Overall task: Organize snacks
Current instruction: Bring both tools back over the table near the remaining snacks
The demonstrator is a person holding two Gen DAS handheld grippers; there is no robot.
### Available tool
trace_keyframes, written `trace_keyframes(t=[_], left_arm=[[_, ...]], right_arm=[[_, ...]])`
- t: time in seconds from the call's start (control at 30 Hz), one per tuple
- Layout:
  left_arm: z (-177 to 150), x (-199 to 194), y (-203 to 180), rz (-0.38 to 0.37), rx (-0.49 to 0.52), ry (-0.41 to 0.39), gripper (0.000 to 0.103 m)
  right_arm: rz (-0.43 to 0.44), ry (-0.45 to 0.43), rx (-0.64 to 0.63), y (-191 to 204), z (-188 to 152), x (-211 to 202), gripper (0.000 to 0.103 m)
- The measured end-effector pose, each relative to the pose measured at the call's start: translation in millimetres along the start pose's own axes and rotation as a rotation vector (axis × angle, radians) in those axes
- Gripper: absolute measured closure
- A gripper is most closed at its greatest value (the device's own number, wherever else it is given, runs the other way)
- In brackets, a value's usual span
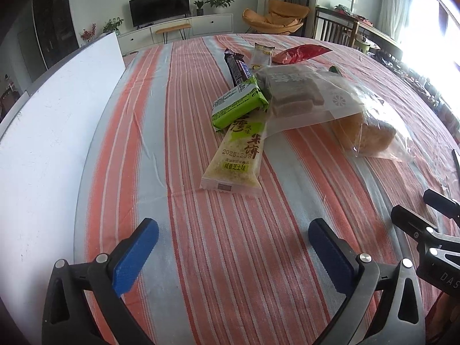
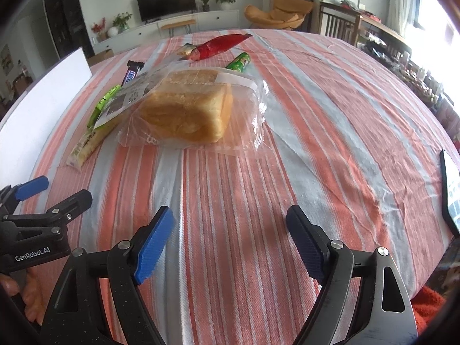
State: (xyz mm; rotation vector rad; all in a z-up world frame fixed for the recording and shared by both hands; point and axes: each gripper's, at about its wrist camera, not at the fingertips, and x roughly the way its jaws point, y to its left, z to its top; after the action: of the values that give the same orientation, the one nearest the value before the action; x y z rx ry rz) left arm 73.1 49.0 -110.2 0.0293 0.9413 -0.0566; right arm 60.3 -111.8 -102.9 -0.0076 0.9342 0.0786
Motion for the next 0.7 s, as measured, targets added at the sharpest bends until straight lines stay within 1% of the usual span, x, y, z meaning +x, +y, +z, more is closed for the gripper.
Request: trace_keyframes(t=[0.7], left_arm=[[0.2,0.6,0.2,0.004,-0.001,-0.005,0.000]], right_arm=[[-0.006,0.002,-0.007,1.6,-0.7,0.4,0.017]])
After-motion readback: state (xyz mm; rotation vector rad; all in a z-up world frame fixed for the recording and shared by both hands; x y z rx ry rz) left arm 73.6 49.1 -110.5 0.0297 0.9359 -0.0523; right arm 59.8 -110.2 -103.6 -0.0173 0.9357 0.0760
